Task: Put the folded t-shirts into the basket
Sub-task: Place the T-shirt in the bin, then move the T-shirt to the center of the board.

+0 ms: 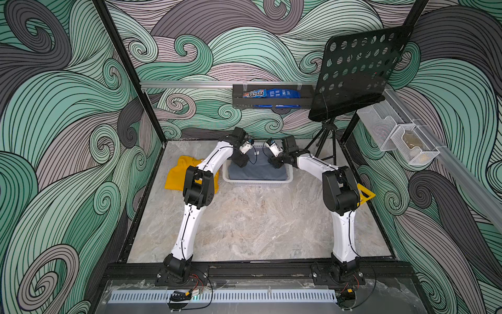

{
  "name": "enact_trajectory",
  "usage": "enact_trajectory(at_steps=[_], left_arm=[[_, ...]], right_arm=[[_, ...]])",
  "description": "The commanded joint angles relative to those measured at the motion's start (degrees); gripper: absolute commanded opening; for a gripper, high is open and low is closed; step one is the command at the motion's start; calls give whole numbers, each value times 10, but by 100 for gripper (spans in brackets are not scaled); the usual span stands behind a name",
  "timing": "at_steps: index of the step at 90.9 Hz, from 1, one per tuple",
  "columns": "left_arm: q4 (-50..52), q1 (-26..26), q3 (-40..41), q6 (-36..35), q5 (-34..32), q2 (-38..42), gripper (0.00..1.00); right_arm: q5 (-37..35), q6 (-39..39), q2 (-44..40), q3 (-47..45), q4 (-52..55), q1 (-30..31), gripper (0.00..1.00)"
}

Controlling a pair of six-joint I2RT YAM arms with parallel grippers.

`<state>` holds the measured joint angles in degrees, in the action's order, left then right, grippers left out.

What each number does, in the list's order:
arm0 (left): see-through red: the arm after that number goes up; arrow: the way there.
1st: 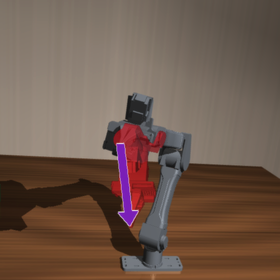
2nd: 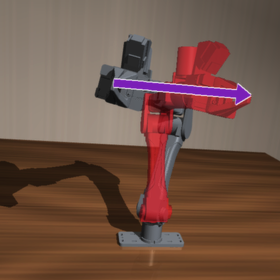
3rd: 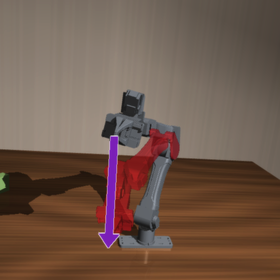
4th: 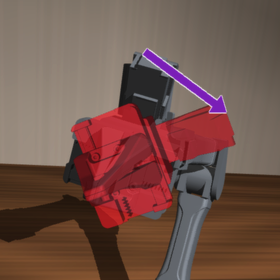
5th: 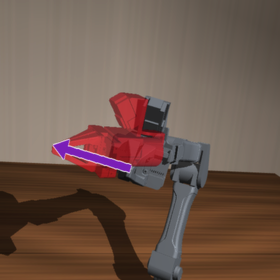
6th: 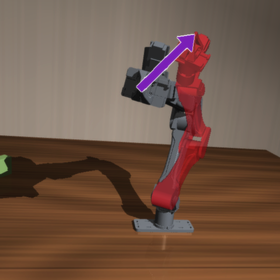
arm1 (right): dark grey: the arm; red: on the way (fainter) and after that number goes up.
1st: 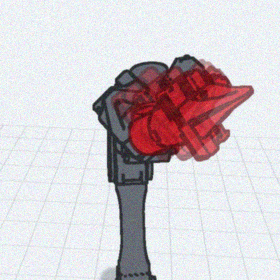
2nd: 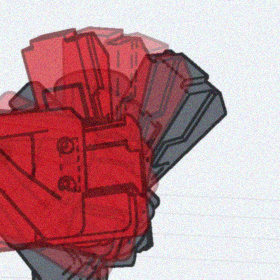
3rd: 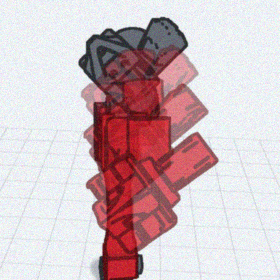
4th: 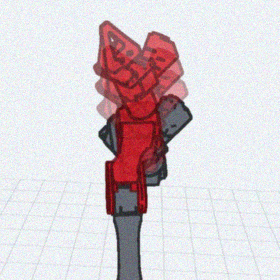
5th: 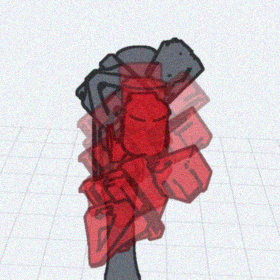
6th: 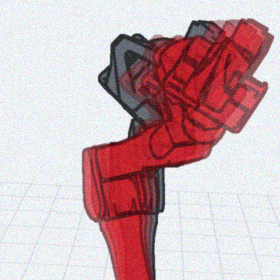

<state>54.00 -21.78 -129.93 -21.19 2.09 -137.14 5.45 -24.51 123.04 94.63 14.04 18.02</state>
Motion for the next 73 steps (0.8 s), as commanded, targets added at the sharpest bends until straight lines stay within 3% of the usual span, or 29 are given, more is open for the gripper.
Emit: enact_trajectory(at_steps=[1, 15, 30, 38, 51, 59, 73], left_arm=[[51, 6, -8, -12, 8, 89, 71], [53, 30, 97, -23, 4, 190, 75], [-9, 104, 303, -55, 28, 319, 83], [-27, 155, 374, -64, 45, 350, 84], [-14, 221, 402, -58, 71, 315, 81], [0, 227, 395, -61, 73, 268, 78], [6, 226, 369, -68, 80, 196, 73]], right_arm=[[53, -24, -101, -25, 28, -3, 67], [98, -51, -201, -113, 38, 1, 87], [124, -74, -314, -220, 56, 10, 94], [156, -84, -374, -276, 63, 11, 94], [183, -78, -460, -370, 15, 11, 94], [188, -72, -483, -404, -24, 8, 95], [185, -66, -462, -387, -1, 8, 95]])
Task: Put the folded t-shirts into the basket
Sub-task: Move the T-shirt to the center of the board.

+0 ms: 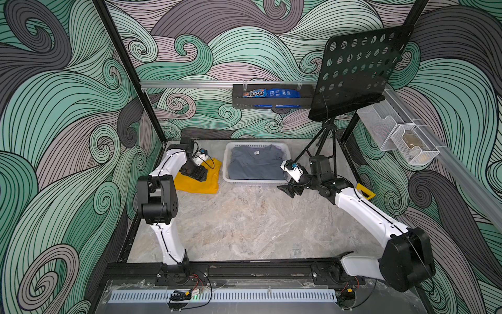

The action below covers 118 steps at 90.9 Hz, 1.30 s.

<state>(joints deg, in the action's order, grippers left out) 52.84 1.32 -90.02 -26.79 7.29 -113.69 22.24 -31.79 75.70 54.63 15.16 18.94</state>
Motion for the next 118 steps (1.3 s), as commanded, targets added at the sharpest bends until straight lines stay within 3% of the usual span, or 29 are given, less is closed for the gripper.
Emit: enact_trajectory(at_steps=[1, 19, 44, 60, 85, 118], left_arm=[[18, -5, -32, -13, 28, -44, 73], [58, -9, -47, -35, 26, -105, 53], [0, -13, 229, -86, -3, 56, 51], [-1, -43, 341, -104, -12, 145, 52], [11, -195, 381, -83, -14, 201, 53], [9, -435, 213, 50, 60, 110, 54]], right_arm=[[16, 7, 13, 14, -11, -2, 95], [3, 0, 33, 14, -1, -12, 95], [12, -1, 34, 13, 2, -61, 95], [3, -4, 41, 13, 2, -66, 95], [11, 2, 57, 32, 19, -101, 95], [-26, 21, 67, 37, 70, -156, 95]])
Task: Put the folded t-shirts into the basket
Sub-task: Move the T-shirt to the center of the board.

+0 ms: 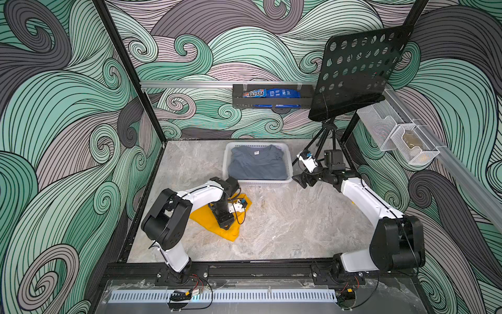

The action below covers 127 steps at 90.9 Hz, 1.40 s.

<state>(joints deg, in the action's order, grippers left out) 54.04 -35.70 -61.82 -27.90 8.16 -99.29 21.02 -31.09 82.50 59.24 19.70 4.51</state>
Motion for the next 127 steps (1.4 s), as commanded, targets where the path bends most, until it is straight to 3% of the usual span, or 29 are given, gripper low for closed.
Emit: enact_trajectory(at_steps=[1, 19, 32, 45, 56, 63, 74, 85, 104, 127], left_arm=[[-4, -71, -77, 67, 54, -40, 54], [-14, -171, -242, 131, 107, -135, 56], [9, -176, -294, 123, 131, -124, 59], [-11, -144, -194, 66, 56, -23, 61], [-11, -69, -80, 25, 30, 68, 62], [3, 1, -25, -1, 15, 114, 61], [0, 84, 54, -49, -36, 163, 62], [-22, 154, 87, -74, -45, 153, 61], [-10, 167, 90, -92, -2, 101, 60], [46, 131, 88, -92, 82, 89, 61]], right_arm=[[-15, 15, -1, -10, 26, -13, 95], [-44, 26, 5, -19, 43, -37, 94], [-39, 11, 4, -28, 64, -46, 94], [-2, -12, -3, -46, 77, -42, 94], [35, -41, -17, -67, 92, 10, 93], [36, -53, -35, -95, 81, 78, 93], [4, -57, -46, -125, 35, 231, 93], [8, -50, -6, -116, -13, 346, 89], [10, -46, 95, -94, -29, 421, 78], [-8, -87, 121, -117, 29, 399, 69]])
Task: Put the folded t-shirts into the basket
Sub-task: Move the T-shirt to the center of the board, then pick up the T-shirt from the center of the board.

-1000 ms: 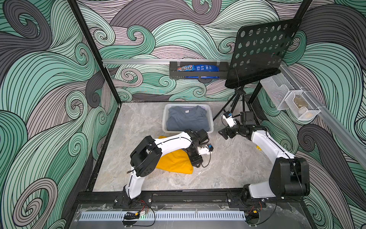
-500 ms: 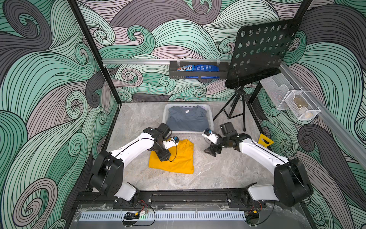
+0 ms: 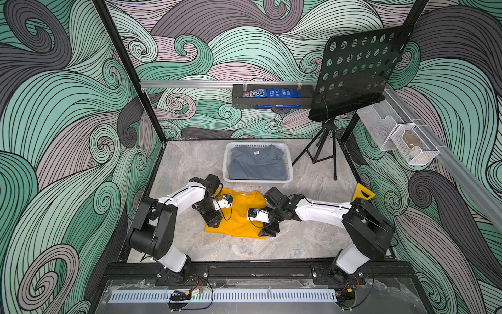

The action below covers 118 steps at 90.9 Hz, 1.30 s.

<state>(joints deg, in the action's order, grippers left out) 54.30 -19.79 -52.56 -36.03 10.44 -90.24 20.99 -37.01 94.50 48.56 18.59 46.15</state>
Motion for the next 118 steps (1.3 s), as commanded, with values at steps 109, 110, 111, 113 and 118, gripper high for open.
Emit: enact_trajectory(at_steps=[109, 110, 111, 113, 118], left_arm=[[-80, -51, -137, 130, 13, -99, 75], [-81, -51, -136, 130, 13, -99, 75], [-82, -51, -136, 129, 13, -100, 75], [-83, -53, -135, 129, 13, -101, 75], [-86, -53, -135, 127, 11, -105, 76]], right_arm=[[-135, 91, 24, 55, -35, -138, 83], [-135, 91, 23, 56, -34, -138, 83], [-135, 91, 23, 55, -33, -139, 83], [-135, 90, 22, 55, -31, -140, 83], [-131, 90, 23, 57, -27, -145, 84]])
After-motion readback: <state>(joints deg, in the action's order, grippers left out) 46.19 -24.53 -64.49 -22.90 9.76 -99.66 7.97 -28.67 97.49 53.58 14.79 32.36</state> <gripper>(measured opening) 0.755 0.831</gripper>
